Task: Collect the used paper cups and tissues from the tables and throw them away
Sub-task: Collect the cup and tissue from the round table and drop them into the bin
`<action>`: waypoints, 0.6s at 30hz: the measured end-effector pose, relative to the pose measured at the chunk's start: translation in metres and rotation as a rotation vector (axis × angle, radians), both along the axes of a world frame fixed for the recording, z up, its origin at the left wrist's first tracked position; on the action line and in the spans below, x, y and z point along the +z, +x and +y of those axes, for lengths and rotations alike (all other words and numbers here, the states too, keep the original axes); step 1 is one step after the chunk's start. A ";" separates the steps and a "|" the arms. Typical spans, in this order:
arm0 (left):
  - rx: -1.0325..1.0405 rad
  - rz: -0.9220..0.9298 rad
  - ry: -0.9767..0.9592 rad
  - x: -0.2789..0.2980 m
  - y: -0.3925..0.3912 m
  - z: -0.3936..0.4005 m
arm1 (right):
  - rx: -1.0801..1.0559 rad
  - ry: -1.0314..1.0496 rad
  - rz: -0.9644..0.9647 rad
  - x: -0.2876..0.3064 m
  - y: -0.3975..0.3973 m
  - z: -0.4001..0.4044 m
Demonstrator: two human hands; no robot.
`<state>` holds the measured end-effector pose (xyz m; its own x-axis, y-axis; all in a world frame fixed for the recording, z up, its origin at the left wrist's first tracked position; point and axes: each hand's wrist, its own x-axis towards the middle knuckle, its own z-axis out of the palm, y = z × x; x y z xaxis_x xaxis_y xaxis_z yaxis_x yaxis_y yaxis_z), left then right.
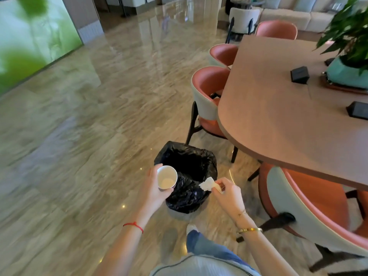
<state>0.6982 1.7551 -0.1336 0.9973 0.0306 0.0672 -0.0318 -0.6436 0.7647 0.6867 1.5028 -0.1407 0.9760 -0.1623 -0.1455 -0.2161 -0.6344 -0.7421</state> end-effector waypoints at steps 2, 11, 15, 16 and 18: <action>-0.016 0.007 0.004 -0.005 0.043 -0.002 | 0.006 -0.001 0.033 -0.004 0.046 -0.001; -0.065 0.147 0.092 -0.043 0.197 -0.007 | 0.031 -0.045 0.201 -0.026 0.196 0.014; -0.127 0.234 0.124 -0.061 0.246 -0.004 | -0.034 -0.021 0.297 -0.041 0.236 0.021; -0.143 0.250 0.136 -0.064 0.257 -0.003 | -0.055 -0.015 0.318 -0.045 0.244 0.023; -0.168 0.282 0.146 -0.071 0.277 0.000 | -0.095 -0.004 0.365 -0.054 0.259 0.028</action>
